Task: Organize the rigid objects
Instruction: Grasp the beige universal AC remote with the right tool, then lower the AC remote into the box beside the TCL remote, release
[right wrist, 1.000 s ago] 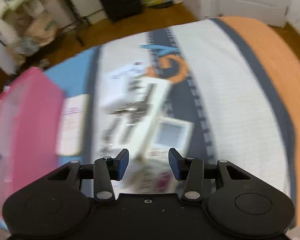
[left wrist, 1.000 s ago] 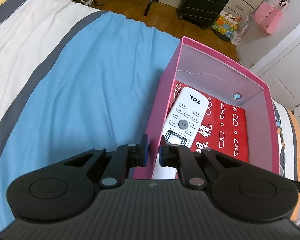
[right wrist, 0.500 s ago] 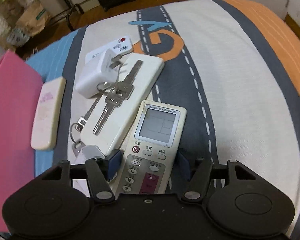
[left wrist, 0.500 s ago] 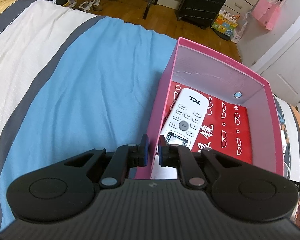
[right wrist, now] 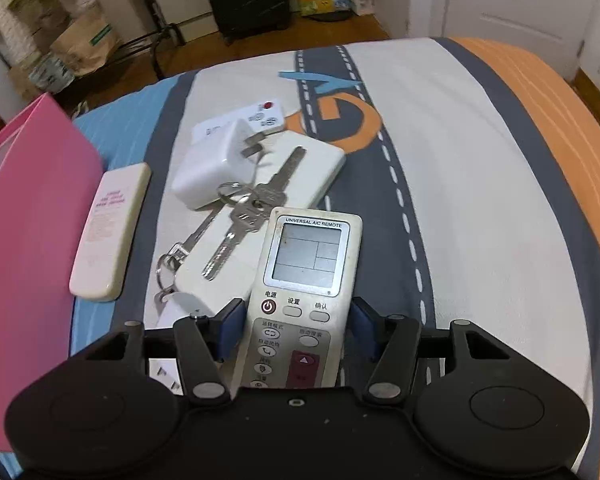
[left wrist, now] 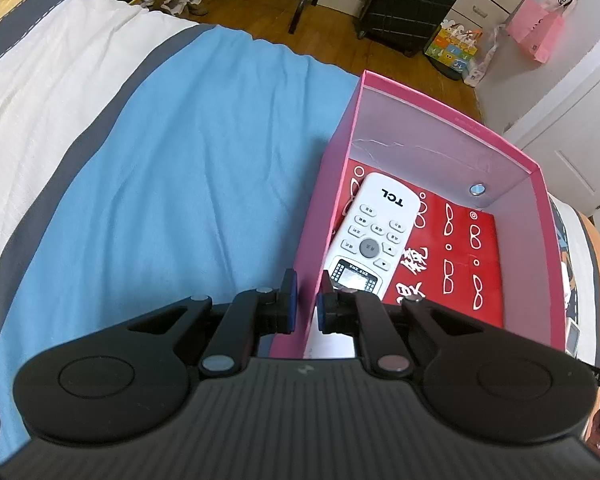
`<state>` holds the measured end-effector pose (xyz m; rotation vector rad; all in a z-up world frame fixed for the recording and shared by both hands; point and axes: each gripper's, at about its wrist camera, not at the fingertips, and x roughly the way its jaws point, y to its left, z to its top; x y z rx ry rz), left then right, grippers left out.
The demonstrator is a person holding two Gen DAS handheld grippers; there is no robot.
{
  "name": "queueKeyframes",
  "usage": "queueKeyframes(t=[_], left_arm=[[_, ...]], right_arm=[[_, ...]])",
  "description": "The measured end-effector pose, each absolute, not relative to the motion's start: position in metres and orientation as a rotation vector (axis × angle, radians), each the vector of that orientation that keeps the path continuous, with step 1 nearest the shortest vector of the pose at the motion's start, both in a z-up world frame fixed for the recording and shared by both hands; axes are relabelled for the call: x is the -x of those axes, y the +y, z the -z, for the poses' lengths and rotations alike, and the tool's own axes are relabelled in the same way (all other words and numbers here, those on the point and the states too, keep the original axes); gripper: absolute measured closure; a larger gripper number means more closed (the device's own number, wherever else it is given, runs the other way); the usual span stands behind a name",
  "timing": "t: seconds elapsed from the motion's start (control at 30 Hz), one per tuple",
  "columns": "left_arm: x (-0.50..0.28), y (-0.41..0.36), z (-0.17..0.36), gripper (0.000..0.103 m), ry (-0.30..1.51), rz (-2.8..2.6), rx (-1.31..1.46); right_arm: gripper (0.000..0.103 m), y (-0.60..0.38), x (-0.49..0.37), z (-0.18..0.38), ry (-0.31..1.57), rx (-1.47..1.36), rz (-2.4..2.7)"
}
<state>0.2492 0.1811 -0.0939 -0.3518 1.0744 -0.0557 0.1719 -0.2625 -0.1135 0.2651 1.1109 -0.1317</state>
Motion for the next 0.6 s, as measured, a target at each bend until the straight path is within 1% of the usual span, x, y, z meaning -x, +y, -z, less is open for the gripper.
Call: queueKeyframes(t=[0.1,0.2,0.5,0.6], left_arm=[[-0.249,0.181,0.094,0.094,1.074,0.055,0.353],[-0.249,0.182,0.094,0.094,1.074,0.056,0.353],[-0.250,0.183,0.097,0.094,1.082,0.051,0.356],[-0.250,0.181,0.097,0.094,1.083,0.046,0.352]], right_arm=[[0.038,-0.266,-0.175,0.121,1.135,-0.296,0.150],[0.040,-0.257,-0.172,0.117,1.104,-0.233,0.146],[0.041,-0.233,-0.138,0.073,0.863,-0.186,0.077],[0.041,-0.225,-0.125,0.067,0.794,-0.222,0.046]])
